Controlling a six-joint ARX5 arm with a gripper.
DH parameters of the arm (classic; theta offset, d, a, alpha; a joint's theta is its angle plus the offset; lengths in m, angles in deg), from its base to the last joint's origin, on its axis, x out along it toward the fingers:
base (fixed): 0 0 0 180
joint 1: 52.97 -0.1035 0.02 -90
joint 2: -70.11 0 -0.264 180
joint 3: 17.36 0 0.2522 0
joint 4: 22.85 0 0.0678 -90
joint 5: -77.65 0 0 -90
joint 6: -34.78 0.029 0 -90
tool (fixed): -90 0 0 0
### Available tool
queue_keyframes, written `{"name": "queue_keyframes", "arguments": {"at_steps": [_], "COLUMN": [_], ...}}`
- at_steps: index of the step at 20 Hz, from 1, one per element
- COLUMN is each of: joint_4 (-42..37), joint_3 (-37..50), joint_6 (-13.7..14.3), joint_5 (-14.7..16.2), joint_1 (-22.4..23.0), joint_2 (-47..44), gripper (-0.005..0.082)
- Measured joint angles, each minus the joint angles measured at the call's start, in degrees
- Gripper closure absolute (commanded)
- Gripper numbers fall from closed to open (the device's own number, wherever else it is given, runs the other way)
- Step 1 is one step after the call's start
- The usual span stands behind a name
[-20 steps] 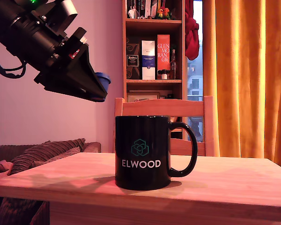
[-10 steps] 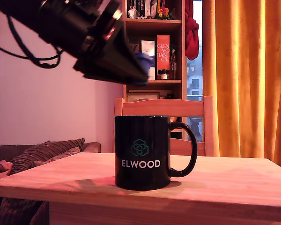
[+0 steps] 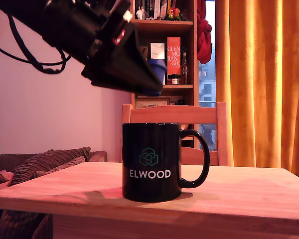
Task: Pick up the coffee capsules on the table and drop them inside the coffee cup
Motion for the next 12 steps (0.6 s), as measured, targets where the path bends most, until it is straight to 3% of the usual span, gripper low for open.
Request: {"name": "queue_keyframes", "arguments": {"at_steps": [5, 12], "joint_4": [-0.52, -0.98], "joint_3": [0.00, 0.00], "joint_6": [0.00, 0.00], "joint_5": [-0.11, -0.09], "joint_1": [0.09, 0.39], "joint_2": [-4.83, -4.96], "gripper": [0.0644, 0.0644]}}
